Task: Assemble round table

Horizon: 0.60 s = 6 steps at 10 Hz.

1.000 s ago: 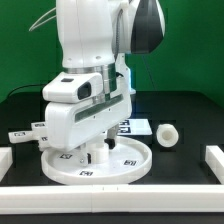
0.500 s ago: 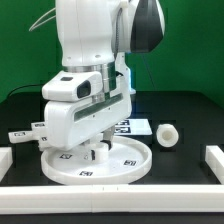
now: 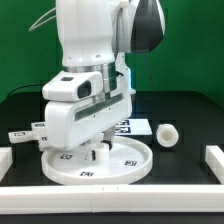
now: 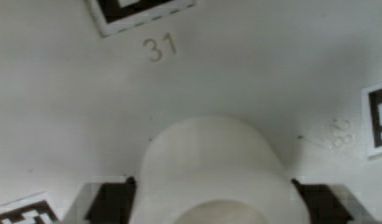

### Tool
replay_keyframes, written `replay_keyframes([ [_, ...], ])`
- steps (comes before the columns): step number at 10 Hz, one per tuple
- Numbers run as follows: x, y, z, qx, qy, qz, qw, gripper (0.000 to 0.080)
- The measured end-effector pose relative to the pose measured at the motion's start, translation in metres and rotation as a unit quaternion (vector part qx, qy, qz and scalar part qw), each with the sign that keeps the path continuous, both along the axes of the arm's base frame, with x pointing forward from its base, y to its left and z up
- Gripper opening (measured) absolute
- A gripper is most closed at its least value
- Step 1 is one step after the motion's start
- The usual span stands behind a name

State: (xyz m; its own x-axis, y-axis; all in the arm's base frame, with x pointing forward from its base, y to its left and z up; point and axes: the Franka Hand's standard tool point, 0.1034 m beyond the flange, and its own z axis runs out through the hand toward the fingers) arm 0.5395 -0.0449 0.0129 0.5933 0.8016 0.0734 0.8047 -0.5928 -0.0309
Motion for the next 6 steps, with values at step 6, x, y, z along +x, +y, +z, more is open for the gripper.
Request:
replay_keyframes([
  [6,0.033,0.051,0.001,0.006,-0.013,-0.033,0.999,0.0407],
])
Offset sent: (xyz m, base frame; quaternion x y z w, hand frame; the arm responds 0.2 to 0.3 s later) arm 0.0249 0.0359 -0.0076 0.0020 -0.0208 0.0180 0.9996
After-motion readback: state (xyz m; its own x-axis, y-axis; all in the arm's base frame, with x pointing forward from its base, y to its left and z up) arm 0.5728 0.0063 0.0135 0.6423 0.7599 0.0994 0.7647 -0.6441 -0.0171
